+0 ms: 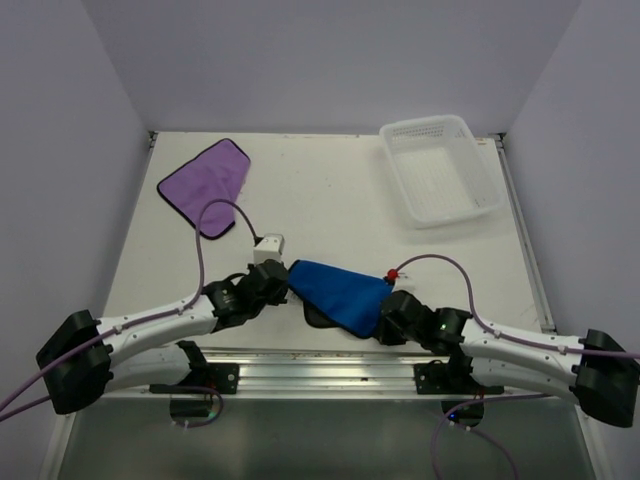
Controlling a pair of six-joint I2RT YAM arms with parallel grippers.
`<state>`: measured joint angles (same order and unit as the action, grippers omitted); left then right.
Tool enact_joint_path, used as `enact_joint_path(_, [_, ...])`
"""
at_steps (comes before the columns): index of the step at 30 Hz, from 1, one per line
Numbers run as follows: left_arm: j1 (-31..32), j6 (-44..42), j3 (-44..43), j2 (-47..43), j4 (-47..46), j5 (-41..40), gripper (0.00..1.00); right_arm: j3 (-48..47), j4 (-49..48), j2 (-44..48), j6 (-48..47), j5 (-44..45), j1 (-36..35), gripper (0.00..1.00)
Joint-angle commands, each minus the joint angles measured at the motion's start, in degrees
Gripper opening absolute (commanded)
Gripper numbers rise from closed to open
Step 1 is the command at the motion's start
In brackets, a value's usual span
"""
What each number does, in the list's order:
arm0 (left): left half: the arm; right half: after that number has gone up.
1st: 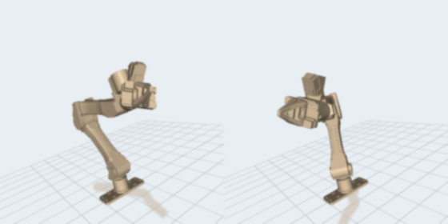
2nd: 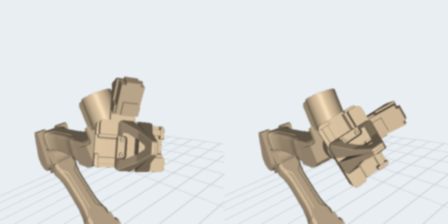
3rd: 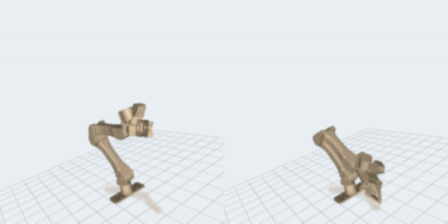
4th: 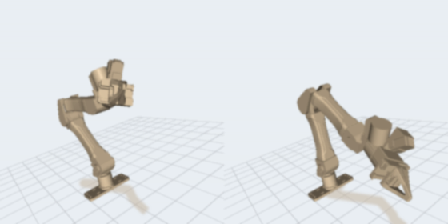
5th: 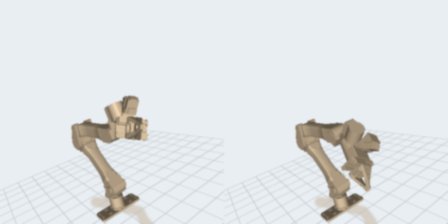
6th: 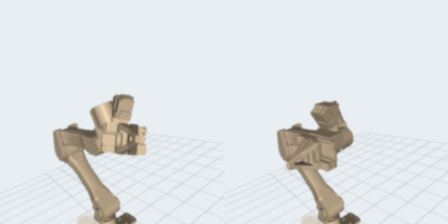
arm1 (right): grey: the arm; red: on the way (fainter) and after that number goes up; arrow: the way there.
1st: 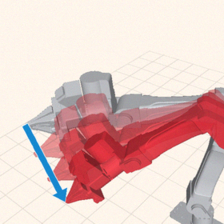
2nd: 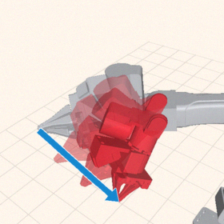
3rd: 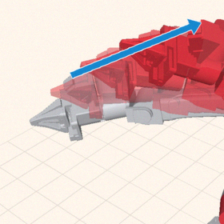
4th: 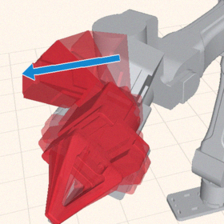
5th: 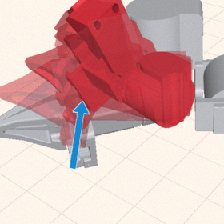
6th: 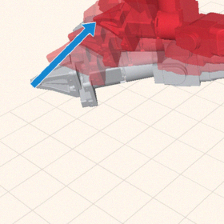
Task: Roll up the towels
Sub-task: Fold the towel
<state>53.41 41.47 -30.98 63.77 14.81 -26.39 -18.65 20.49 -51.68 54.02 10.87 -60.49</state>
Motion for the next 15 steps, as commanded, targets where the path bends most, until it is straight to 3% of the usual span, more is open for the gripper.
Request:
enact_joint_path(1, [0.38, 1.68, -0.22, -3.12, 1.27, -3.05, 0.0, -1.91, 3.67, 2.54, 1.0, 3.27, -0.42, 0.0])
enact_joint_path(15, [0.38, 1.15, -9.27, -15.06, 11.02, -4.19, 0.0, -16.84, 7.1, 3.34, -6.02, 1.7, -0.42, 0.0])
